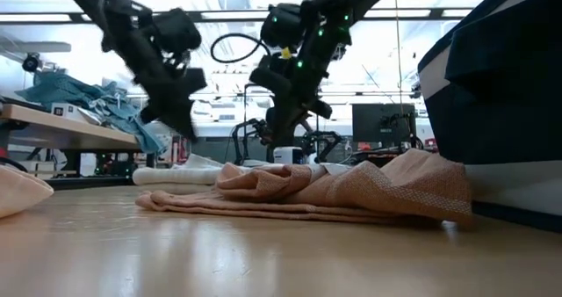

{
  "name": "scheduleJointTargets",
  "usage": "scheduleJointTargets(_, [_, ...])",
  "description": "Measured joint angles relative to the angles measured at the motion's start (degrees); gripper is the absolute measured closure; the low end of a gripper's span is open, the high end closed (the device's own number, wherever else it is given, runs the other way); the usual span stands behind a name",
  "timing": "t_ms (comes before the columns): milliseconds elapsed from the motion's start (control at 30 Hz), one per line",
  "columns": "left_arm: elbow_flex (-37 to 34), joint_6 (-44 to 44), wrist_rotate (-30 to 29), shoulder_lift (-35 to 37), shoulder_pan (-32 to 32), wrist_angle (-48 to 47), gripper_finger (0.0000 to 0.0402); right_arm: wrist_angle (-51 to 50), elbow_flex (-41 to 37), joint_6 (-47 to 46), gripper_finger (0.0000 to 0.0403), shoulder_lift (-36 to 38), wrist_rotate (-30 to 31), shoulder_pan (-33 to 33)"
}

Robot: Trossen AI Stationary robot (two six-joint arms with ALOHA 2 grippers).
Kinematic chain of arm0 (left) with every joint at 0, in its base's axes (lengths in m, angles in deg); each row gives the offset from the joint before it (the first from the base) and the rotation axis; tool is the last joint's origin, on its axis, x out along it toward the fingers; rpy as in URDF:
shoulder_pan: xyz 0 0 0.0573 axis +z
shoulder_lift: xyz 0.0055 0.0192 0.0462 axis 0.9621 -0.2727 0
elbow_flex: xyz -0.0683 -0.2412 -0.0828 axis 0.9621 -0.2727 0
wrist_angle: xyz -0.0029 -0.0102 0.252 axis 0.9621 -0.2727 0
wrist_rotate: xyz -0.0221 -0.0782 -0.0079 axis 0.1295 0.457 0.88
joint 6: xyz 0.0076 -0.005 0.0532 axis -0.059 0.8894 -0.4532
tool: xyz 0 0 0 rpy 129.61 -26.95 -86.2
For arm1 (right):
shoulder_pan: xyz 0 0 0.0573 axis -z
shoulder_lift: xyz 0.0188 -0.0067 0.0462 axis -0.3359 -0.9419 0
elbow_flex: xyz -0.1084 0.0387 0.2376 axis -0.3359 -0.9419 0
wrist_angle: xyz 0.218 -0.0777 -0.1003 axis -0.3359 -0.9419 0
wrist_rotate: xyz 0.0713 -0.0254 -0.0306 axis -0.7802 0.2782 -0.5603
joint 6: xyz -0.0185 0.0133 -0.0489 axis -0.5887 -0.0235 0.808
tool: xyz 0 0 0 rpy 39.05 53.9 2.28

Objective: Fold towel
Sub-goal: Fold the white towel

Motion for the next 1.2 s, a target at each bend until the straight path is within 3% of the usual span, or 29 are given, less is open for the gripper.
scheduleJointTargets(100, [-0.06,-0.01,1.14,-5.44,0.46,5.99,0.0401,0.20,-0.15,-1.11,0.0403,-1.53,-0.05,1.46])
scheduleJointTargets(333, [0.34,0.49,-0.18,-16.48,2.25,7.01,0.0402,1.33,0.05,-3.43,0.0403,-5.33,1.05,1.57])
scheduleJointTargets(500, [1.09,0.38,-0.15,-18.59,2.66,7.23,0.0402,-1.45,-0.09,-3.56,0.0403,-6.89,3.28,1.70])
scheduleJointTargets(667, [0.85,-1.19,-1.34,-14.45,3.71,3.85,0.0402,-1.01,-0.11,-2.98,0.0403,-6.94,3.78,1.79])
scheduleJointTargets(900, [1.26,-2.42,-4.56,-2.66,6.05,-4.37,0.0402,0.79,-0.08,-1.84,0.0403,-3.36,4.67,1.86])
scheduleJointTargets(1100, [0.84,-2.77,3.00,4.47,4.52,-2.53,0.0402,-0.39,-0.08,0.30,0.0403,-0.32,4.34,0.81])
scheduleJointTargets(1200, [0.11,-2.31,3.52,5.29,1.74,-2.84,0.0402,-0.24,-0.11,0.47,0.0403,0.42,4.41,0.46])
